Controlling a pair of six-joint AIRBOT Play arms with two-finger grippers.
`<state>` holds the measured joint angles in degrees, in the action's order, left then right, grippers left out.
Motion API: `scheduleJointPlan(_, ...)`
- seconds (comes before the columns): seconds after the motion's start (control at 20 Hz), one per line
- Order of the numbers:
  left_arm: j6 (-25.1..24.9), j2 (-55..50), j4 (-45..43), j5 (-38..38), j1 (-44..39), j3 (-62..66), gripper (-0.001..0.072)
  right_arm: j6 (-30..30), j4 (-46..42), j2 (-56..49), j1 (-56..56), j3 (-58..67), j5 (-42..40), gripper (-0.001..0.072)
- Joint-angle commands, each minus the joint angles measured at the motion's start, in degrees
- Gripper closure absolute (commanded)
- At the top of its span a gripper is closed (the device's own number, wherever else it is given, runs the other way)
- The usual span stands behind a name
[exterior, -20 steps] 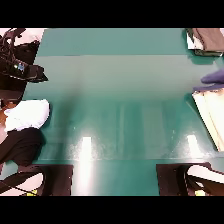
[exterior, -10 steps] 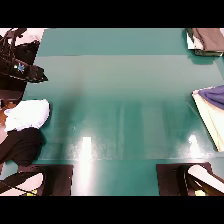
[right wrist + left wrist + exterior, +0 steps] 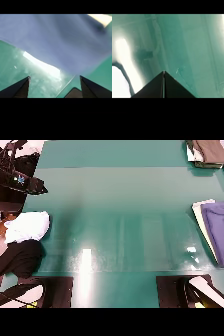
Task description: Fold the shirts.
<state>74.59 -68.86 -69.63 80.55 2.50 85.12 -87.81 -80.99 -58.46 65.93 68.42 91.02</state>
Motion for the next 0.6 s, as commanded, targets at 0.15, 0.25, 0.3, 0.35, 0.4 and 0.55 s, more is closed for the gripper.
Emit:
scheduleJointPlan(0.15,-0.02,0.04,0.04,-0.02,-0.02,-0.02,0.0682,0.02,10.08,0.33,1.25,0.7,-4.13,-0.0008)
scheduleJointPlan(0.25,0.04,0.04,0.04,-0.61,-0.02,-0.02,0.0682,0.04,19.02,0.33,-1.16,2.47,-4.55,0.0007)
scheduleJointPlan(0.3,0.07,0.04,0.04,-0.42,-0.02,-0.02,0.0682,0.04,23.26,0.33,-3.41,2.99,-4.2,0.0067)
scheduleJointPlan(0.35,0.11,0.04,0.04,-0.48,-0.02,-0.02,0.0681,0.07,26.01,0.33,-6.19,3.5,-3.76,0.0103)
scheduleJointPlan(0.4,0.11,0.04,0.04,-1.03,-0.02,-0.02,0.0682,0.07,27.71,0.35,-9.77,4.04,-3.41,0.0259)
scheduleJointPlan(0.55,0.11,0.04,0.04,-2.71,-0.02,0.0,0.0682,0.9,28.83,0.35,-22.62,5.49,-2.8,0.0688)
